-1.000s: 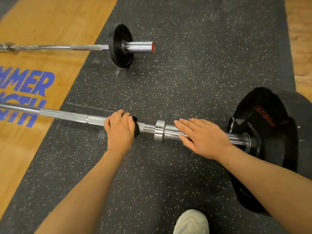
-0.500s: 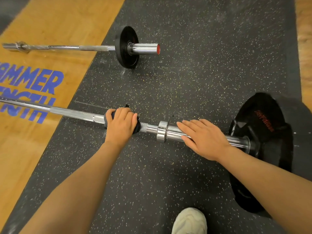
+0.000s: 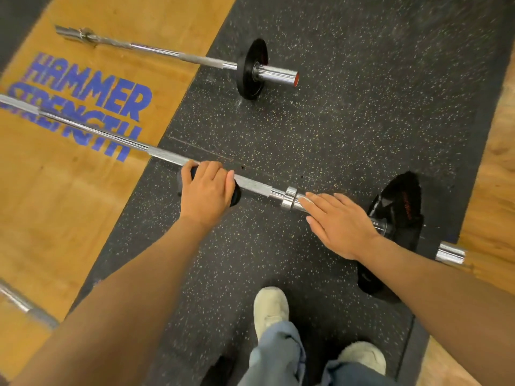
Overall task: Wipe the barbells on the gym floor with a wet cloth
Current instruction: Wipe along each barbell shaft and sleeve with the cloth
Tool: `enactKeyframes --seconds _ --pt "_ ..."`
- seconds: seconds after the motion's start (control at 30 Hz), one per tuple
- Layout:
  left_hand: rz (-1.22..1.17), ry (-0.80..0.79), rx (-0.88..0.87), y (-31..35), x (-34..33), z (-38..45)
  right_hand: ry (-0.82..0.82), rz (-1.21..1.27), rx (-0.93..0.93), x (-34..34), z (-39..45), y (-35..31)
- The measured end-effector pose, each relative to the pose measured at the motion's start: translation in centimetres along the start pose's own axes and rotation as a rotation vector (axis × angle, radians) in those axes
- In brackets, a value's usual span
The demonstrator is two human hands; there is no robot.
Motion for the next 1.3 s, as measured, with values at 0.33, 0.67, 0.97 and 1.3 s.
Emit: enactKeyframes --seconds 0.33,0.67,0.97,1.3 --pt "-0.069 -0.104 0.039 -1.8 7.4 4.2 -0.026 -0.010 -0.030 9.1 3.1 -2.6" --pt "-0.083 -0.129 -0.046 -0.7 9.0 7.8 -0.005 0.017 -0.077 12.2 6.9 -3.7" --pt "-0.124 -0.183 0.020 -0.5 10.2 10.5 -0.058 -0.017 -0.113 13.5 8.7 -1.9" --pt "-0.192 -0.241 -0.031 -6.0 5.9 11.5 -0.099 -0.020 -0.356 9.4 12.6 -5.0"
Point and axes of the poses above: each hand's wrist, its own z-axis towards the middle knuckle, its own x-axis out of the back of the hand, y = z × x, the point moved 7 cm from there along z, towards the middle knuckle, and after that the axes turned 13 degrees about x, right-handed, at the moved point
